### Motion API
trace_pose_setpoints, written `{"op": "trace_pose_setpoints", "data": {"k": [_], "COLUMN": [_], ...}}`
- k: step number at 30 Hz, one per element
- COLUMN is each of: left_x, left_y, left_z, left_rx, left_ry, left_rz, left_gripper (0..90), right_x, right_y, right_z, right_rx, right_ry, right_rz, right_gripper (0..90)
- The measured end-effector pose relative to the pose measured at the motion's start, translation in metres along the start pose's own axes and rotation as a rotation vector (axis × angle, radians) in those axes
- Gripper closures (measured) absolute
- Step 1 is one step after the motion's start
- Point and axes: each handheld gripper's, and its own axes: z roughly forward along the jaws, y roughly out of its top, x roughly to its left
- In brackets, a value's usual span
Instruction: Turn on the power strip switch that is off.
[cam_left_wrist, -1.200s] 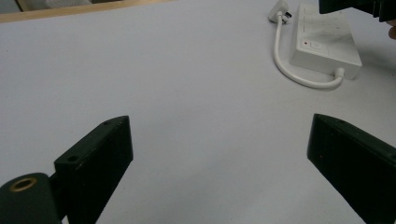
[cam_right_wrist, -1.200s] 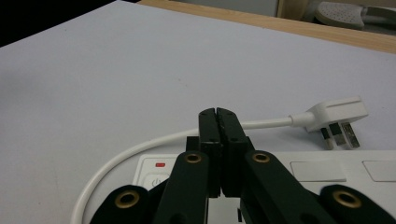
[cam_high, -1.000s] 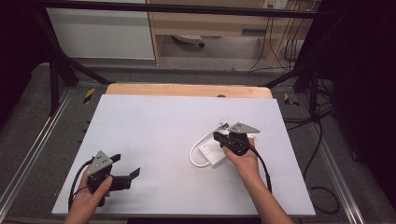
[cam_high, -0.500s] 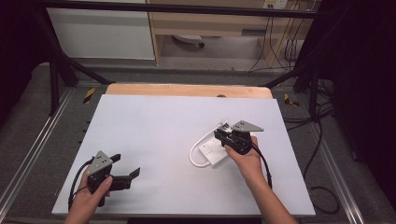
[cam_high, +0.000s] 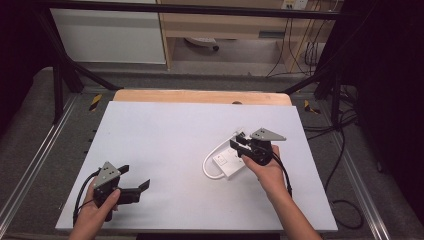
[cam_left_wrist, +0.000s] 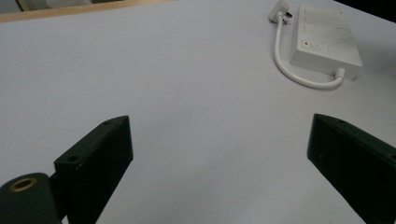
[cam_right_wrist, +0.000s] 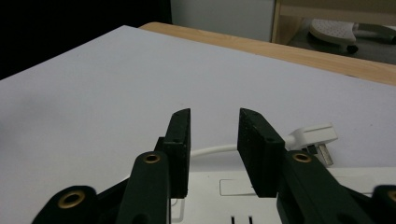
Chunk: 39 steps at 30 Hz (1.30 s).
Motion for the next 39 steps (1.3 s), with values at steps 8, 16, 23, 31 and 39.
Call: {"op": "trace_pose_setpoints", "data": {"k": [8, 16, 23, 31, 39], "left_x": [0.000, 0.000, 0.000, 0.000, 0.001], "left_y": [0.000, 0.000, 0.000, 0.000, 0.000], "left_z": [0.000, 0.000, 0.000, 0.000, -0.001], "left_rx": [0.000, 0.002, 0.002, 0.000, -0.004], "left_ry": [0.000, -0.001, 0.002, 0.003, 0.006], "left_rz": [-0.001, -0.003, -0.002, -0.004, -0.001], "left_gripper": [7.0, 7.0, 7.0, 7.0, 7.0], "right_x": [-0.001, -0.003, -0.006, -0.012, -0.017], "right_y": [0.005, 0.008, 0.011, 0.014, 0.016], "right_z": [-0.009, -0.018, -0.025, -0.035, -0.044], "right_rx": [-0.021, -0.032, -0.047, -0.062, -0.073], "right_ry": [0.001, 0.002, 0.004, 0.000, -0.006], "right_rz": [-0.006, 0.001, -0.004, -0.003, 0.007], "right_gripper": [52.6, 42.8, 37.6, 27.1, 8.3]}}
